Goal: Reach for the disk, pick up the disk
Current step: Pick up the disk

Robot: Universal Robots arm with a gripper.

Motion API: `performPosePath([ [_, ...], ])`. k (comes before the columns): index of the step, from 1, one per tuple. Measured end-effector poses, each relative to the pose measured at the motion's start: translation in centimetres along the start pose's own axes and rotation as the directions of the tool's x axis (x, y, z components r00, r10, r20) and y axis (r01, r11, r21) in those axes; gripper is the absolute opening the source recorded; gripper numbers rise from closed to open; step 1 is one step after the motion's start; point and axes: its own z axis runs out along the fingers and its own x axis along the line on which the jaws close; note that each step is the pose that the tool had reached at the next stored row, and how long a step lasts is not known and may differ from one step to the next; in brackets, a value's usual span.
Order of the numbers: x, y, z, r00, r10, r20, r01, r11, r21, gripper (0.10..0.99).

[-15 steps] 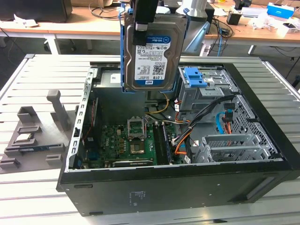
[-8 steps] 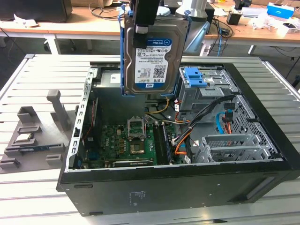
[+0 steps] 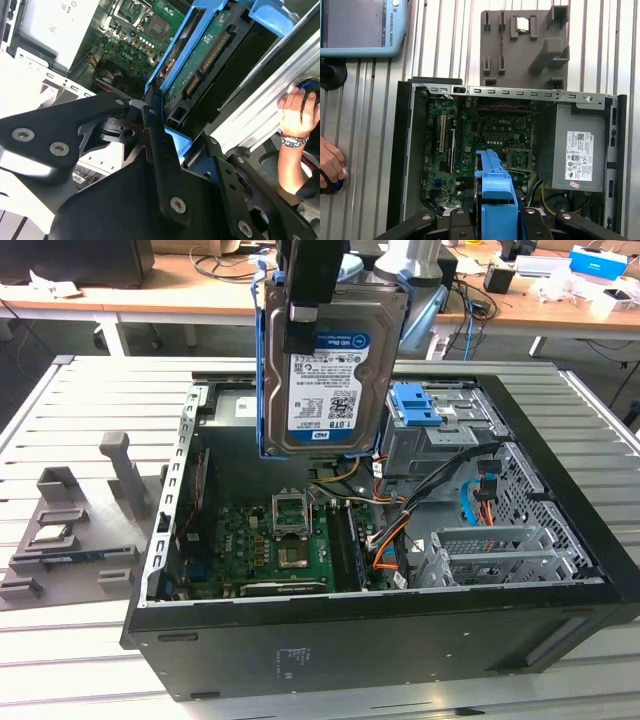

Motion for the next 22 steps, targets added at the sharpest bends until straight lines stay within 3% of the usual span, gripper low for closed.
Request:
performPosePath([
  [22, 3.15, 0.21, 0.27, 0.9996, 0.001, -0.0271, -0.001, 1.0000, -0.002, 0.369],
])
